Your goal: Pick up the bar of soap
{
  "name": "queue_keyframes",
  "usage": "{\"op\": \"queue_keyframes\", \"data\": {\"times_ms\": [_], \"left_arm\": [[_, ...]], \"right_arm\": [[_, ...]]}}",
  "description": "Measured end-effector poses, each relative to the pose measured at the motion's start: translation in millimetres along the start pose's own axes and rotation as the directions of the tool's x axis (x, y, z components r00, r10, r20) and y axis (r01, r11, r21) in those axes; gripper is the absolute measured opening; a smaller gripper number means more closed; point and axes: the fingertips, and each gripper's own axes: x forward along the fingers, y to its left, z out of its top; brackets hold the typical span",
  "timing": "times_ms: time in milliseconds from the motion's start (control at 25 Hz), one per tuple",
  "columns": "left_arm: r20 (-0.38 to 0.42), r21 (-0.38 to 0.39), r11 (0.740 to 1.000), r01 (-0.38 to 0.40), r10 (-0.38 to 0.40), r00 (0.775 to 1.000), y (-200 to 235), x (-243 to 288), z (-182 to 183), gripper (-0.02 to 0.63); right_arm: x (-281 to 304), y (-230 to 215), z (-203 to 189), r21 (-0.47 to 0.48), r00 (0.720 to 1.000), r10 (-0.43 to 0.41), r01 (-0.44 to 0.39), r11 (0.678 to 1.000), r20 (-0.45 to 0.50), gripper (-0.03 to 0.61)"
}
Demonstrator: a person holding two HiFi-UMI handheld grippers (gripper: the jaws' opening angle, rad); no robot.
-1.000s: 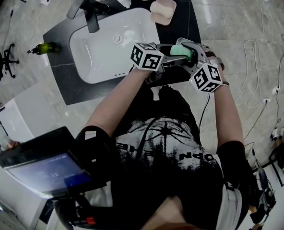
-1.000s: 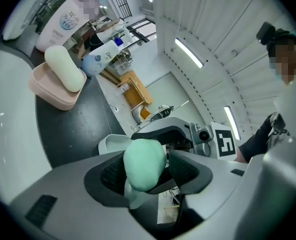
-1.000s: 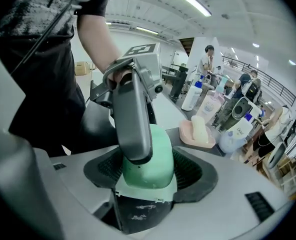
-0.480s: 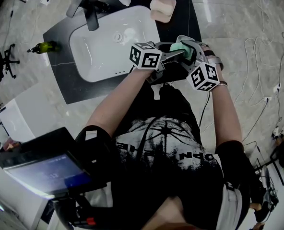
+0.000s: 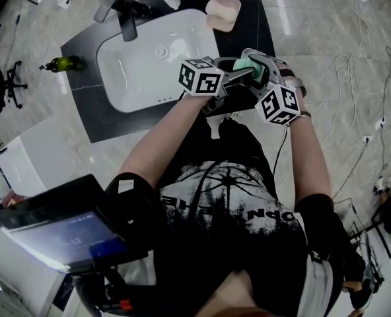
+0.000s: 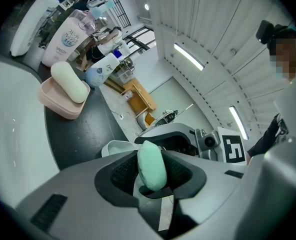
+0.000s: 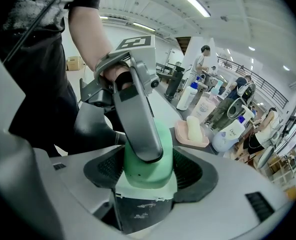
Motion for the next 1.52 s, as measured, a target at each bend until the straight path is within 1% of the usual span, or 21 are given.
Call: {"op": "queue_keyframes", "data": {"times_ms": [200, 400, 520, 800, 1000, 1200, 1320, 1520], "left_arm": [[0.002, 0.004, 1.0, -0.021, 0.021, 1.0, -3.9, -1.3, 0.0, 0.141], [0.016, 0.032, 0.999, -0.038, 0.037, 0.999, -8.8, -4.8, 8.9, 0.141], [0.041, 0.048, 0.998, -0.043, 0.041, 0.998, -18.8, -9.1, 14.3, 0.141], [0.112, 0.1, 0.992, -0.079, 0.068, 0.991, -47.1, -23.9, 34.0, 0.141], [0.193, 0.132, 0.982, -0.135, 0.108, 0.975, -63.8, -40.4, 48.1, 0.141], [0.265, 0.147, 0.97, -0.192, 0.148, 0.953, -95.3, -59.9, 41.9, 0.141], [0.303, 0.137, 0.965, -0.224, 0.175, 0.937, -89.3, -74.9, 47.1, 0.141], [0.345, 0.115, 0.957, -0.267, 0.213, 0.914, -72.0, -94.8, 49.9, 0.14]], "right_arm": [[-3.4, 1.5, 1.5, 0.006, 1.0, 0.002, -0.002, 1.0, -0.004, 0.29], [-7.4, -5.5, 8.4, -0.011, 1.0, -0.019, 0.019, 1.0, 0.002, 0.29], [-16.2, -7.6, 16.0, -0.036, 0.999, -0.032, 0.032, 0.999, -0.001, 0.29], [-41.0, -16.2, 41.0, -0.105, 0.997, -0.058, 0.062, 0.992, 0.043, 0.29], [-54.5, -21.4, 63.2, -0.187, 0.994, -0.063, 0.08, 0.979, 0.092, 0.29], [-78.9, -3.5, 85.5, -0.258, 0.989, -0.05, 0.084, 0.962, 0.136, 0.29], [-70.7, -5.0, 99.2, -0.294, 0.987, -0.025, 0.072, 0.953, 0.159, 0.29], [-49.9, -5.3, 114.1, -0.338, 0.983, 0.004, 0.059, 0.939, 0.182, 0.29]]}}
